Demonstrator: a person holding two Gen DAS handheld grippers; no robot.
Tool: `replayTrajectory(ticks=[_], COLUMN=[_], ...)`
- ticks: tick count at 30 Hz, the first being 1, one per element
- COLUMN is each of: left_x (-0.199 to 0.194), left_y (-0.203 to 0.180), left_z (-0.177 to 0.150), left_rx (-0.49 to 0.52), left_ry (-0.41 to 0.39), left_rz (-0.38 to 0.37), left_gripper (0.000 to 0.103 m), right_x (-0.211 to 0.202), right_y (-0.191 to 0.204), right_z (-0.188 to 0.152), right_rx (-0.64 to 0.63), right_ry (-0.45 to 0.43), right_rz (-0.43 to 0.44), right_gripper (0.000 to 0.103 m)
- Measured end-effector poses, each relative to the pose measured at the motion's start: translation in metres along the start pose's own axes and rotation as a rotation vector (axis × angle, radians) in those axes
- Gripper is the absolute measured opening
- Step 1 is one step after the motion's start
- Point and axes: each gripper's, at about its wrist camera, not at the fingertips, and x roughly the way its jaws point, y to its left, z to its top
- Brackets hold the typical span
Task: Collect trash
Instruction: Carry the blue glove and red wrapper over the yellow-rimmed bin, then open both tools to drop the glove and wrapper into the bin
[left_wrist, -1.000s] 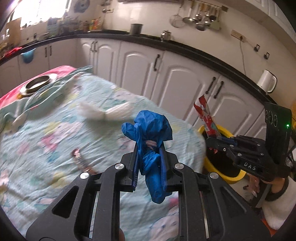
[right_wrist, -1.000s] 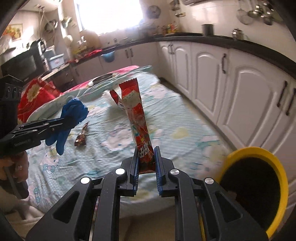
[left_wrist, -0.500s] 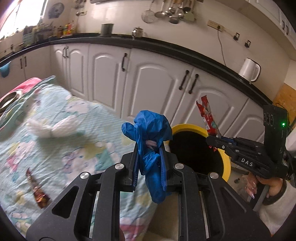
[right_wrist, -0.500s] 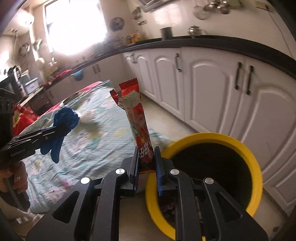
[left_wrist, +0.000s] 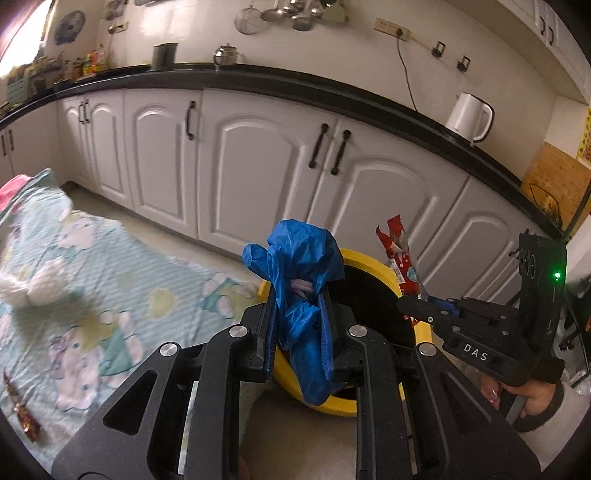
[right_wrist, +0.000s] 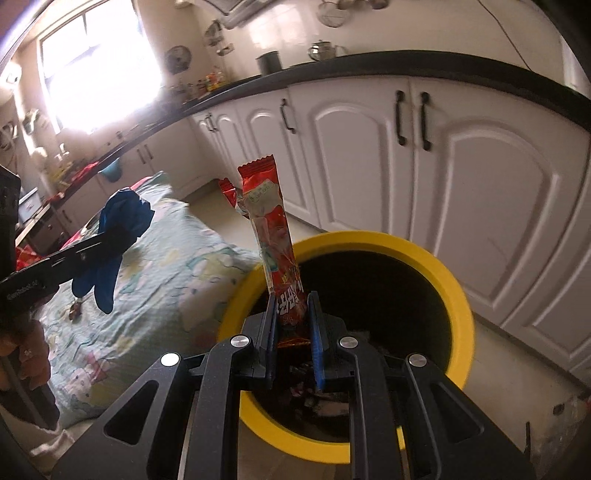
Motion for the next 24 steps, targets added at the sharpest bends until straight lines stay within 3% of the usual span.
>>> replayTrajectory(ticks=[14, 24], left_x=[0.052, 0.081], left_y=[-0.033, -0.036], left_z=[0.002, 0.0], left_rx=[0.041, 0.036], left_ry=[0.068, 0.131], left_rz=[-0.045, -0.048], left_gripper=[0.013, 0.015], right_x=[0.002, 0.007], right_y=[-0.038, -0.049], right_z=[-0.028, -0.039], right_rx=[0.095, 0.147], right_ry=[0.062, 0.096], right_rz=[-0.097, -0.11], right_gripper=[0.015, 0.017])
